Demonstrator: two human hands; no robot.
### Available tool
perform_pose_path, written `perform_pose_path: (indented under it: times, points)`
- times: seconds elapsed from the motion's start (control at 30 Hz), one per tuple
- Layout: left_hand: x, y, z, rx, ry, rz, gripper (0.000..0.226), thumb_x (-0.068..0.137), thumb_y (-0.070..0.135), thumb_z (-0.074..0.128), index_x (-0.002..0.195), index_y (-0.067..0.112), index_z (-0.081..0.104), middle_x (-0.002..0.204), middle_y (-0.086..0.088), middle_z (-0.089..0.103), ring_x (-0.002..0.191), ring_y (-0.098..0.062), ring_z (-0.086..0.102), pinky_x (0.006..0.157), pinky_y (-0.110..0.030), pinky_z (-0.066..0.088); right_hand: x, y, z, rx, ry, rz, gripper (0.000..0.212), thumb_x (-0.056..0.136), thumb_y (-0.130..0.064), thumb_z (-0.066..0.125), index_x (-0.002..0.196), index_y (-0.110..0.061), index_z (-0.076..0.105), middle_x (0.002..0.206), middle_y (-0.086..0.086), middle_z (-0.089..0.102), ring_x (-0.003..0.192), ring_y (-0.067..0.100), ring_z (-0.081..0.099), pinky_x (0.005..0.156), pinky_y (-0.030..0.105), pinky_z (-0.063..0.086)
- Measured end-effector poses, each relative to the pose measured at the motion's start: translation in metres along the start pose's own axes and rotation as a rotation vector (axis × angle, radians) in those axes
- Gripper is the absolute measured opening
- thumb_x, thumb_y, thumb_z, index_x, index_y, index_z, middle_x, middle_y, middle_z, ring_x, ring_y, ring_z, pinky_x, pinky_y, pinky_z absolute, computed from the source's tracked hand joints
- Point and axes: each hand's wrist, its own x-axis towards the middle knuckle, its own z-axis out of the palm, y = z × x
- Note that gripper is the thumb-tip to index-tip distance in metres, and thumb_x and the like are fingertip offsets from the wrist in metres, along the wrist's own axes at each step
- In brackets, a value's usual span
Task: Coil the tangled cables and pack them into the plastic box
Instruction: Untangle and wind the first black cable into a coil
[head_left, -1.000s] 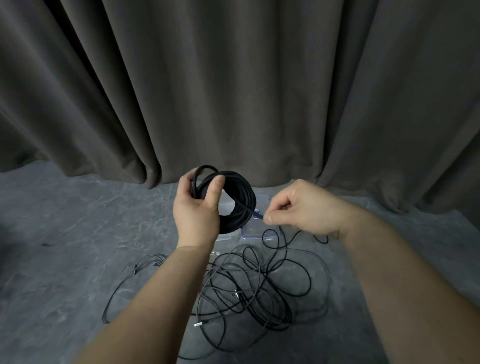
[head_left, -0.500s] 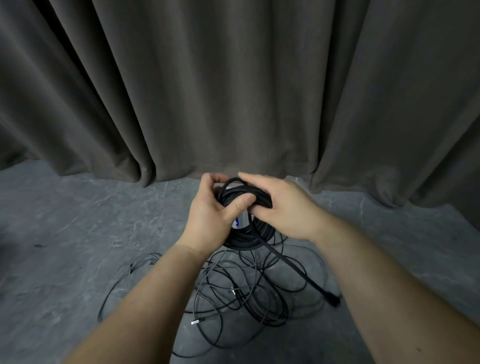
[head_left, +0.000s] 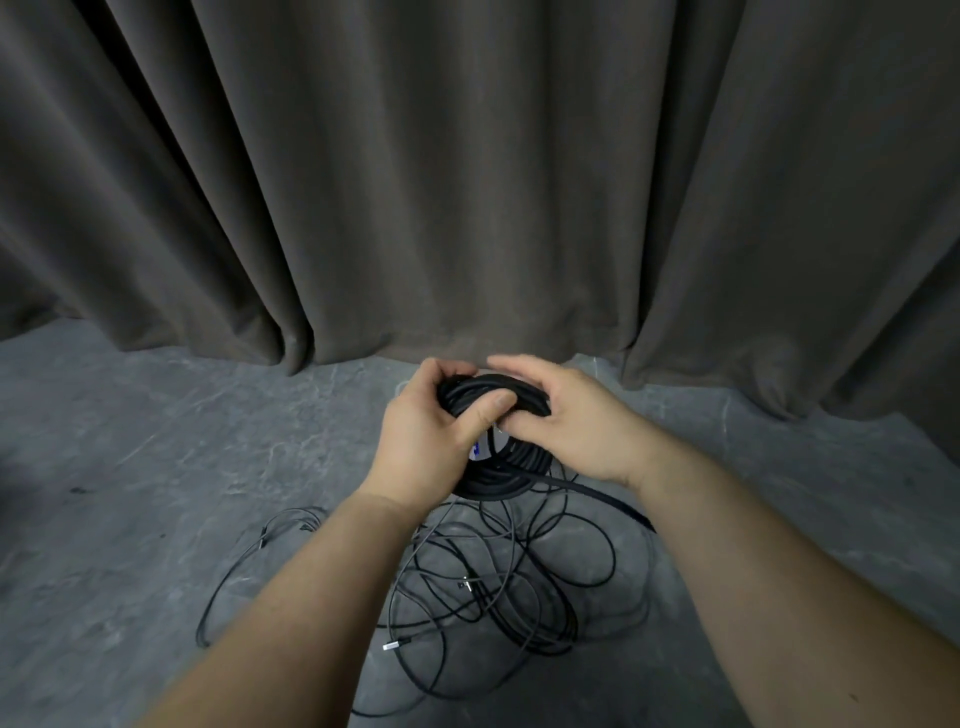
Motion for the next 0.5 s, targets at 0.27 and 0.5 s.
perform_pose_path:
  times: [0.27,0.5]
  points:
    - [0.011,-0.005,-0.005,0.095,0.304,-0.116,0.036,0.079,0.042,0.074,0.101,0.019,0.057,0.086,0.014,0.063,0.083,-0.004,0.061,0.076,-0.017,0.044,-0.01,-0.032,0.015,-0.646,0.081,-0.021,0.031,0.078,-0.044,0.07,0.083,-0.022,0.049,0.08,-0.006,0.056,0.078,0.017,0.055,0.066,0.032,0.041]
    - [0.011,-0.013,-0.013,0.14,0.36,-0.142,0.04,0.081,0.044,0.072,0.108,0.017,0.058,0.092,0.009,0.063,0.09,-0.011,0.061,0.082,-0.022,0.044,-0.007,-0.04,0.0,-0.392,0.154,-0.009,0.015,0.086,-0.031,0.067,0.076,-0.021,0.072,0.075,-0.005,0.071,0.075,0.008,0.065,0.073,0.028,0.051]
